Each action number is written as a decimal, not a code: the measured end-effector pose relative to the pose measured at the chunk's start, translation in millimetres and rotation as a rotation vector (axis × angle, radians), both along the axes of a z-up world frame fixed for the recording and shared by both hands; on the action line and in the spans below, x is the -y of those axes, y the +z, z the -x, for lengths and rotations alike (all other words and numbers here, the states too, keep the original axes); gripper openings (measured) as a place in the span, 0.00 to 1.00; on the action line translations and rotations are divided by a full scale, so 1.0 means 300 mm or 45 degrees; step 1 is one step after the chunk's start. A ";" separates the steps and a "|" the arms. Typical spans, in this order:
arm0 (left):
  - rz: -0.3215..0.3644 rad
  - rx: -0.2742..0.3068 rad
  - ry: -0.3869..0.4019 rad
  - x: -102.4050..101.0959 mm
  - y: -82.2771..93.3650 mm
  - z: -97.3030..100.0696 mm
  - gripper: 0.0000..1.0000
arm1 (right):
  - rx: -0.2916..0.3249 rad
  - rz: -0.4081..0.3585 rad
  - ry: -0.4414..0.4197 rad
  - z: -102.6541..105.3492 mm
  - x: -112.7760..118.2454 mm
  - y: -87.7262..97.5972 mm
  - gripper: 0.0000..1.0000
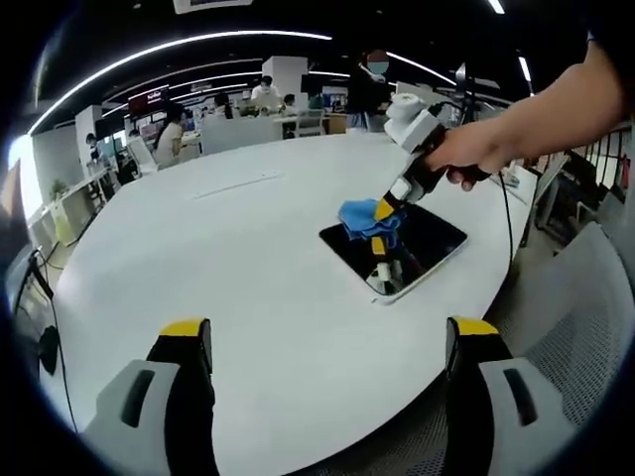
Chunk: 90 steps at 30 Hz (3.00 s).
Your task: Wipe the mirror surface with the cleaning cloth until all visible marks leave the cleaned area.
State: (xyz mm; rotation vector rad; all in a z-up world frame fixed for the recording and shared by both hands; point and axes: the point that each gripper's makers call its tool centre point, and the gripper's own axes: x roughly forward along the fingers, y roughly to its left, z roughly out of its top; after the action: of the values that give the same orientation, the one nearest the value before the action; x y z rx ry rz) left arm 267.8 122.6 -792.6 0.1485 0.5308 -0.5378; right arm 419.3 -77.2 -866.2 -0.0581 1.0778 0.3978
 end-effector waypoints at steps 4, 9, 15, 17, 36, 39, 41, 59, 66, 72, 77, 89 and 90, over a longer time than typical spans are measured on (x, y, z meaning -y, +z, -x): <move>0.000 -0.001 0.001 -0.002 -0.002 0.000 0.97 | 0.001 -0.006 -0.015 0.000 0.000 -0.001 0.02; 0.003 0.005 0.000 -0.002 0.003 0.003 0.97 | 0.024 0.000 -0.018 -0.010 -0.005 0.000 0.02; 0.000 0.005 0.007 -0.008 0.001 0.002 0.97 | 0.030 -0.005 -0.002 -0.008 -0.005 0.000 0.02; 0.000 0.005 0.008 -0.010 0.000 0.001 0.97 | 0.028 -0.010 -0.003 -0.010 -0.006 -0.002 0.02; -0.014 0.018 0.026 -0.019 0.004 -0.004 0.97 | 0.040 0.010 -0.013 -0.008 0.071 0.000 0.02; -0.015 0.019 0.028 -0.019 0.007 -0.003 0.97 | 0.042 0.013 -0.017 -0.006 0.087 0.000 0.02; -0.020 0.018 0.029 -0.019 0.006 -0.003 0.97 | 0.045 0.019 -0.016 -0.004 0.098 0.000 0.02; -0.024 0.028 0.032 -0.022 0.010 -0.006 0.97 | 0.057 0.070 -0.049 -0.003 0.204 -0.002 0.02; -0.040 0.026 0.038 -0.030 0.005 -0.008 0.96 | 0.071 0.092 -0.048 -0.002 0.199 -0.002 0.02; -0.049 0.026 0.039 -0.033 0.003 -0.008 0.96 | 0.083 0.086 -0.058 0.020 0.198 -0.003 0.02; -0.054 0.015 0.033 -0.029 -0.001 -0.005 0.96 | 0.102 0.082 -0.061 0.050 0.197 -0.004 0.02; -0.006 0.024 0.034 -0.018 0.013 -0.011 0.99 | 0.097 0.042 -0.088 0.146 0.194 0.002 0.02; -0.003 0.025 0.033 -0.017 0.014 -0.011 0.99 | 0.092 0.037 -0.091 0.156 0.192 0.002 0.02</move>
State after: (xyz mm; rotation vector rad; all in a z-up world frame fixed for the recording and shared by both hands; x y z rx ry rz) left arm 271.2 127.8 -788.5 0.1490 0.5133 -0.5103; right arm 372.5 -134.9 -865.6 -0.0592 1.0113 0.3131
